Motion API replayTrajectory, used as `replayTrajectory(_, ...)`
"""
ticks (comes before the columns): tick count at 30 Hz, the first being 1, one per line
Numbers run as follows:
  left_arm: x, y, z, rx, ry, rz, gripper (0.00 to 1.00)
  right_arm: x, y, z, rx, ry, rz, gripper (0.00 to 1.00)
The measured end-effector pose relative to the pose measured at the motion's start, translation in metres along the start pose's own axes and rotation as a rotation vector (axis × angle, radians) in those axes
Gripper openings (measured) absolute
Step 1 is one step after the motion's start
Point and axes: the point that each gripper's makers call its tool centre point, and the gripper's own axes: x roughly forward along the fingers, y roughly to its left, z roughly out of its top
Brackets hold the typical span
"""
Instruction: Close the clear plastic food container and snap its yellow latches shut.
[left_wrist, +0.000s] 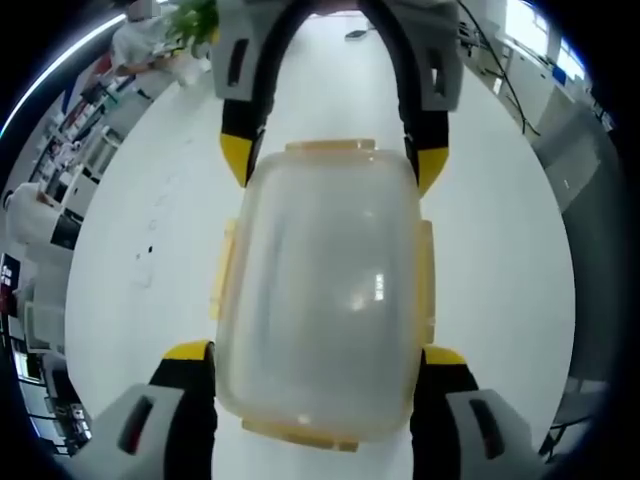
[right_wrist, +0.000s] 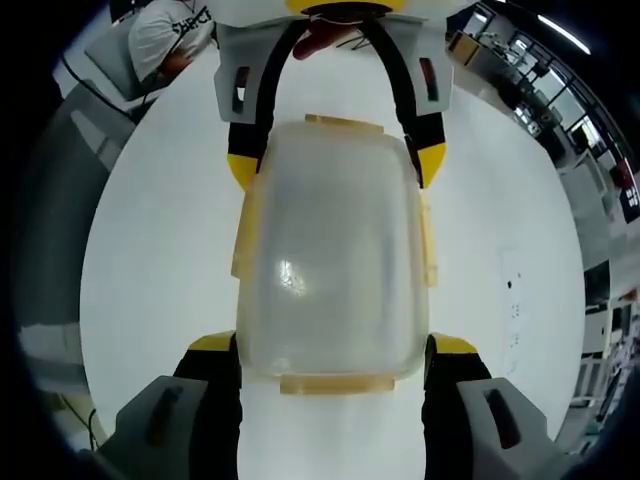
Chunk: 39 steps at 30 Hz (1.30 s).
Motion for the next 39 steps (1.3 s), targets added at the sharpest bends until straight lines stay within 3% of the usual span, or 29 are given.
replayTrajectory(9, 0.003, 0.016, -0.002, 0.004, -0.008, -0.002, 0.77, 0.002, -0.015, 0.001, 0.010, -0.023, -0.003, 0.72)
replayTrajectory(24, 0.001, 0.016, 0.000, -0.002, -0.036, -0.009, 0.78, 0.002, -0.016, 0.001, 0.015, -0.040, -0.006, 0.73)
replayTrajectory(33, 0.000, 0.016, 0.002, -0.007, -0.098, 0.009, 0.78, 0.001, -0.016, 0.002, 0.015, -0.088, -0.010, 0.73)
replayTrajectory(39, -0.001, 0.019, 0.005, -0.053, -0.203, 0.022, 0.78, 0.002, -0.016, 0.000, 0.046, -0.172, -0.023, 0.74)
